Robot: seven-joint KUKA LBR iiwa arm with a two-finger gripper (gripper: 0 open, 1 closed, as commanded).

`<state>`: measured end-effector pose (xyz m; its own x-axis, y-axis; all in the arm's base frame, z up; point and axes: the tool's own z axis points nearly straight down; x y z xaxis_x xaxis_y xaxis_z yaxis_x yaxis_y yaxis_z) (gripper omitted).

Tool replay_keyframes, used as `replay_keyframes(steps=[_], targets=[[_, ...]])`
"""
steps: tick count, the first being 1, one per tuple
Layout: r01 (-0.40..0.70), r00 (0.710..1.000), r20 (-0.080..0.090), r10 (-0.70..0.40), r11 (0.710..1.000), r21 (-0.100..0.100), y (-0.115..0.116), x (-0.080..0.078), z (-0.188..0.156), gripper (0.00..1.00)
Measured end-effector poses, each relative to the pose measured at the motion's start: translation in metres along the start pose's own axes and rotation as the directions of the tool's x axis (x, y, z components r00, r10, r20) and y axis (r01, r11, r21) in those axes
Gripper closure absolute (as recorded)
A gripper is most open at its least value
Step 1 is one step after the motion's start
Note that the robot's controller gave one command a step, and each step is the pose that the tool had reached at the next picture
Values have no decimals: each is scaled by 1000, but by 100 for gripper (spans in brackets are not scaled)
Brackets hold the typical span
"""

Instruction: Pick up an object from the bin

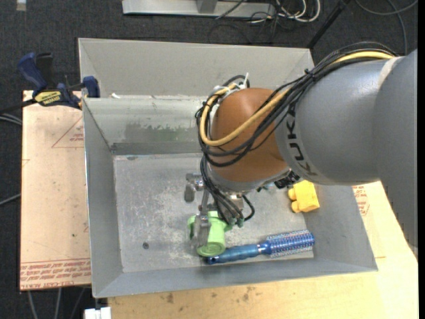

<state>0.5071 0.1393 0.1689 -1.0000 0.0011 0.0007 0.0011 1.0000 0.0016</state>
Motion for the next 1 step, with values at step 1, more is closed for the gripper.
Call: replay_keyframes(steps=[1], targets=[[665, 747, 0, -665, 747, 0, -59, 7, 87, 0]])
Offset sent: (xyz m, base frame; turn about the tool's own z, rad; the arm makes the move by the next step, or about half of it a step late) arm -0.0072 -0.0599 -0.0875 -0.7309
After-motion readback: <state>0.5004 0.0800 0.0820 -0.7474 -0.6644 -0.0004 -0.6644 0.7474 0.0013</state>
